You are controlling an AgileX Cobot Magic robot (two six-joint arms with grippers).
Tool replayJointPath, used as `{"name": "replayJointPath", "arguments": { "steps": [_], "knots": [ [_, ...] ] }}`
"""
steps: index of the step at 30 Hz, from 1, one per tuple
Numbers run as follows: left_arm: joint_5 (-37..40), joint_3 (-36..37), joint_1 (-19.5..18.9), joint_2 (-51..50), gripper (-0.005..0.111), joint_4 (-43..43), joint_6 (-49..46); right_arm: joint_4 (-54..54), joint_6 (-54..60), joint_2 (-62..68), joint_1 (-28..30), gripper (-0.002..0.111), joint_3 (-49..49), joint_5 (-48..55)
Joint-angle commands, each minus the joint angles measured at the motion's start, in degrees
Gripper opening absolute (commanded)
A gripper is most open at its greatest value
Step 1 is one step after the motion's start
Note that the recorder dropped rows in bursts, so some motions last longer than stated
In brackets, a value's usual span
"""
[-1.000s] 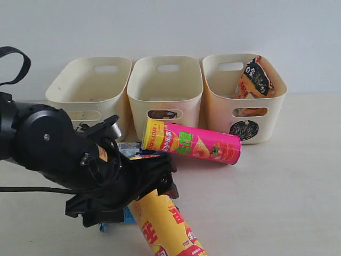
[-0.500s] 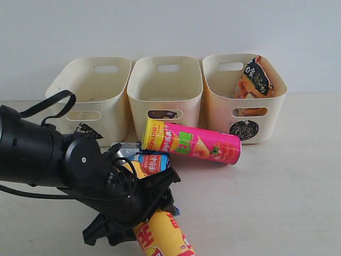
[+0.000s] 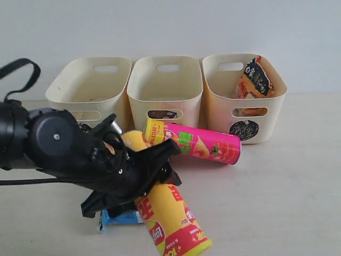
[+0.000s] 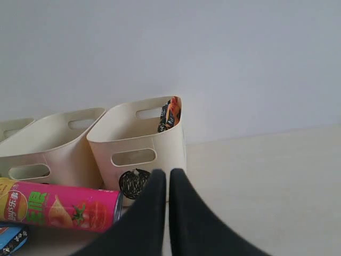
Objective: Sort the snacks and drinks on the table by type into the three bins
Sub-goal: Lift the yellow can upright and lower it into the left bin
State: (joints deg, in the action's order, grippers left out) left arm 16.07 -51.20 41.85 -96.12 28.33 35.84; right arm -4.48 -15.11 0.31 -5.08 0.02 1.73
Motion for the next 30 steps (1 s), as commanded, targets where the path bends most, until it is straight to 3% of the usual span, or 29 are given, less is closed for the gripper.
{"name": "replayJointPath", "arguments": {
  "steps": [1,6,9,12,16,23,30],
  "knots": [
    [-0.9,0.2,-0.1,7.3,0.004,0.2,-3.3,-0.5,0.3,-0.3,-0.1,0.0,0.0,0.0],
    [-1.1,0.2,-0.1,14.5,0.004,0.1,-13.7,-0.5,0.3,-0.3,-0.1,0.0,0.0,0.0],
    [1.1,0.0,-0.6,19.9,0.004,-8.6,-19.2,-0.5,0.3,-0.3,-0.1,0.0,0.0,0.0],
    [9.2,-3.7,-4.6,23.0,0.004,-23.6,-19.2,-0.5,0.3,-0.3,-0.1,0.0,0.0,0.0],
    [15.5,-11.0,-11.8,23.4,0.004,-35.4,-19.2,-0.5,0.3,-0.3,-0.1,0.0,0.0,0.1],
    [8.7,-17.3,-20.0,22.0,0.004,-44.1,-18.8,-0.5,0.3,-0.3,-0.1,0.0,0.0,0.1],
    [-4.1,-18.9,-26.3,15.3,0.004,-44.5,-18.8,-0.5,0.2,-0.3,-0.1,0.0,0.0,-0.1]
  ]
}}
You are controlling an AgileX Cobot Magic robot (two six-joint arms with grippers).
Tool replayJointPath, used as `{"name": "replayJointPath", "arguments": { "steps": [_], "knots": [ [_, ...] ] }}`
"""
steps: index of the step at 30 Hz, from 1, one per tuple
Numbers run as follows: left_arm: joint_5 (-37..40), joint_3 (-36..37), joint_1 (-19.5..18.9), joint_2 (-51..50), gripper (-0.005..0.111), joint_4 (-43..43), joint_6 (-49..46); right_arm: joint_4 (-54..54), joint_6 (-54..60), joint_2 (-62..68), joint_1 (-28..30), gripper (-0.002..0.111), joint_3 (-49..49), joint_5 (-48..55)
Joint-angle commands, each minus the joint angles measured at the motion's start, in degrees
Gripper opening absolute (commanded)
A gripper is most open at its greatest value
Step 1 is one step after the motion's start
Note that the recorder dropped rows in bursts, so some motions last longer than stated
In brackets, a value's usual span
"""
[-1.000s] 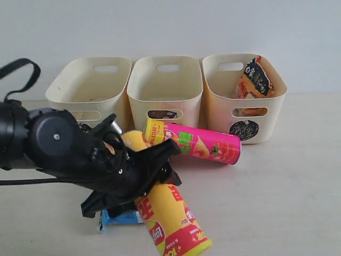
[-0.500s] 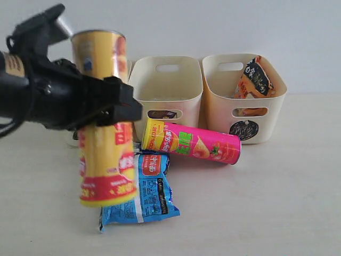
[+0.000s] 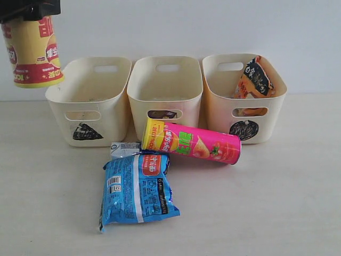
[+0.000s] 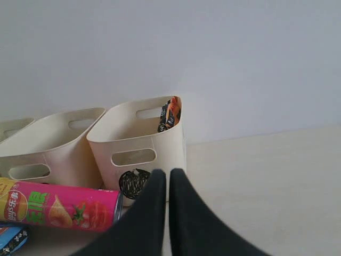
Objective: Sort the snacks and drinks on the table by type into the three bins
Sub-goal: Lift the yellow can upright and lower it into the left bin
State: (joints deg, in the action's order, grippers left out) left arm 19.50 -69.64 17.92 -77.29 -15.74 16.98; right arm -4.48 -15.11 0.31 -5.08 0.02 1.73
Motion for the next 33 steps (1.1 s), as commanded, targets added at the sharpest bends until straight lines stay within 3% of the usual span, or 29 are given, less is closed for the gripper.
{"name": "replayJointPath", "arguments": {
  "steps": [1,11,26,33],
  "knots": [
    [-9.2,-0.4,-2.9,-4.5,0.004,-0.4,0.1,-0.5,0.2,-0.3,-0.1,0.0,0.0,-0.1],
    [-30.1,-2.0,-6.4,-18.0,0.004,-0.4,-0.4,-0.5,0.2,-0.3,-0.1,0.0,0.0,-0.1],
    [-34.1,-13.7,-6.9,-35.4,0.004,-0.4,-10.0,-0.5,0.2,-0.3,-0.1,0.0,0.0,-0.1],
    [-28.8,-17.9,-6.9,-40.1,0.004,-0.4,-10.0,-0.5,0.2,-0.3,-0.1,0.0,0.0,-0.1]
  ]
}}
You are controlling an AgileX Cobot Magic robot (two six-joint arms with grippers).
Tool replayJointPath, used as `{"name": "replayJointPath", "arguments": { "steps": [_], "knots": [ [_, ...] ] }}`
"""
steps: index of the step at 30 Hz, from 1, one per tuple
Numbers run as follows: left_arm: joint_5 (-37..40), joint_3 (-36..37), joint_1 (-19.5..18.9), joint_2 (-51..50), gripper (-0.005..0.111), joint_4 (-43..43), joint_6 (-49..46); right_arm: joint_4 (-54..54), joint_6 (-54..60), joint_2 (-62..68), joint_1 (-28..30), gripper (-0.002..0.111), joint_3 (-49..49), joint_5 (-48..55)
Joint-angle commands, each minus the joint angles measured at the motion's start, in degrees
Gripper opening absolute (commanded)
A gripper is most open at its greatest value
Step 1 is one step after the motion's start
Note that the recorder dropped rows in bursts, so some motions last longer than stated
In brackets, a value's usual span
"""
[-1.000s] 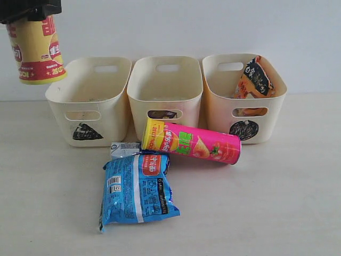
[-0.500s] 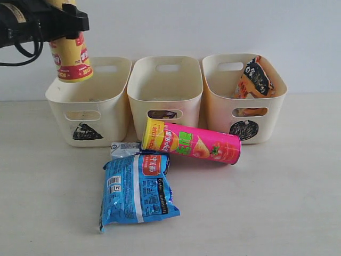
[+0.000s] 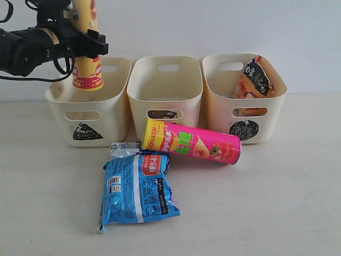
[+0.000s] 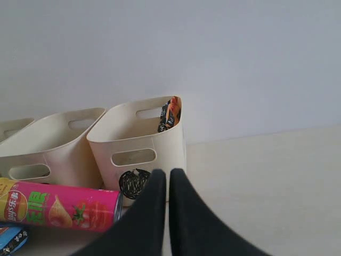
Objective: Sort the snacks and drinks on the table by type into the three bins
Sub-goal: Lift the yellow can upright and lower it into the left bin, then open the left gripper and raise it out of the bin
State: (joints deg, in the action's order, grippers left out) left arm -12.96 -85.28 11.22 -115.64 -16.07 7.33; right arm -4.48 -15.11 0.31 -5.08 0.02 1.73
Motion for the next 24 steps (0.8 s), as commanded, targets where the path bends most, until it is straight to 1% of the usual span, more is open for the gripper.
{"name": "replayJointPath", "arguments": {
  "steps": [1,3,4,5,6,8,10,11,13,17,20,22,23,24],
  "knots": [
    [5.8,-2.7,-0.2,-2.4,0.004,0.2,-0.3,-0.5,0.2,-0.3,-0.1,0.0,0.0,-0.1],
    [10.1,-4.1,-0.3,-3.4,0.004,0.6,0.4,-0.5,0.2,-0.3,-0.1,0.0,0.0,-0.1],
    [13.3,-4.9,-0.3,-3.9,0.009,1.0,1.4,-0.5,0.2,-0.3,-0.1,0.0,0.0,-0.1],
    [14.3,-5.1,-0.3,-4.2,0.014,1.3,2.1,-0.5,0.2,-0.3,-0.1,0.0,0.0,-0.1],
    [14.4,-5.1,-0.3,-4.4,0.029,2.2,3.5,-0.5,0.2,-0.3,-0.1,0.0,0.0,-0.1],
    [14.2,-5.1,-0.3,-4.4,0.048,2.2,4.8,-0.5,0.2,-0.3,-0.1,0.0,0.0,-0.1],
    [14.0,-5.4,-0.3,-4.4,0.064,2.2,5.4,-0.5,0.2,-0.3,-0.1,0.0,0.0,-0.1],
    [14.1,-5.8,-0.3,-4.0,0.077,2.2,5.4,-0.5,0.2,-0.3,-0.1,0.0,0.0,-0.1],
    [14.1,-6.0,-0.3,-2.8,0.087,2.2,5.6,-0.5,0.2,-0.3,-0.1,0.0,0.0,-0.1],
    [14.9,-6.9,-0.3,-0.5,0.091,2.2,7.4,-0.5,0.2,-0.3,-0.1,0.0,0.0,-0.1],
    [18.6,-7.6,-0.3,1.9,0.091,2.2,7.4,-0.5,0.2,-0.3,-0.1,0.0,0.0,-0.1],
    [21.8,-7.6,-0.3,4.3,0.086,2.2,7.4,-0.5,0.2,-0.3,-0.1,0.0,0.0,-0.1],
    [23.5,-7.6,-0.3,5.3,0.082,2.2,7.4,-0.5,0.2,-0.3,-0.1,0.0,0.0,-0.1],
    [25.8,-7.6,-0.3,6.4,0.075,2.2,7.4,-0.5,0.2,-0.3,-0.1,0.0,0.0,-0.1]
  ]
}}
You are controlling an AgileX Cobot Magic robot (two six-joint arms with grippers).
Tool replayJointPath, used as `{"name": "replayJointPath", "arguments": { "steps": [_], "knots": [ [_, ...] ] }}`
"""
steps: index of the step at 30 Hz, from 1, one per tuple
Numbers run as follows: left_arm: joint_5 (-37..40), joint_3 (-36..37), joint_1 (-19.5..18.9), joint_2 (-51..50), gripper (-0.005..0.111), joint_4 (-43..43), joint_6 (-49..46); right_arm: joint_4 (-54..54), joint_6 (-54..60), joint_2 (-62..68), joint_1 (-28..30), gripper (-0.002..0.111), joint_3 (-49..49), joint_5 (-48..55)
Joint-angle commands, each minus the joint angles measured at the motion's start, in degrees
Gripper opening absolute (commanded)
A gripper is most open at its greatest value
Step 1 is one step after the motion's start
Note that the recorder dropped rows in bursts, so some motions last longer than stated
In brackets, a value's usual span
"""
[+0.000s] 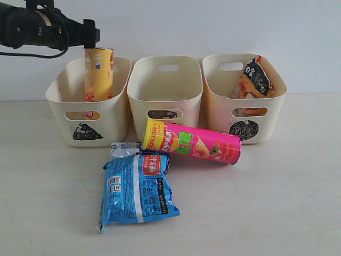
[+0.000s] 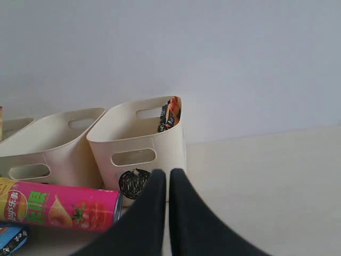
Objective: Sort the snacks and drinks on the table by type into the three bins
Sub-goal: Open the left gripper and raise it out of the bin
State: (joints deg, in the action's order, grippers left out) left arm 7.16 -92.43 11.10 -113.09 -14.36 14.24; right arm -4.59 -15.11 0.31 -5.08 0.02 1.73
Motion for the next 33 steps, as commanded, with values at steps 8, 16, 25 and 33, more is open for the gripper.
{"name": "replayJointPath", "arguments": {
  "steps": [8,16,25,33],
  "knots": [
    [25.4,-0.4,0.1,11.9,0.005,3.2,-5.0,-0.4,0.2,-0.3,-0.1,0.0,0.0,0.0],
    [39.2,-0.2,0.1,15.3,0.005,38.4,-41.8,-0.4,0.2,-0.3,-0.1,0.0,0.0,0.0],
    [62.4,-0.2,4.1,15.2,0.005,61.7,-73.4,-0.4,0.2,-0.3,-0.1,0.0,0.0,0.0],
    [62.6,-0.2,17.7,15.1,0.005,40.3,-75.3,-0.4,0.2,-0.3,-0.1,0.0,0.0,0.0]
  ]
}}
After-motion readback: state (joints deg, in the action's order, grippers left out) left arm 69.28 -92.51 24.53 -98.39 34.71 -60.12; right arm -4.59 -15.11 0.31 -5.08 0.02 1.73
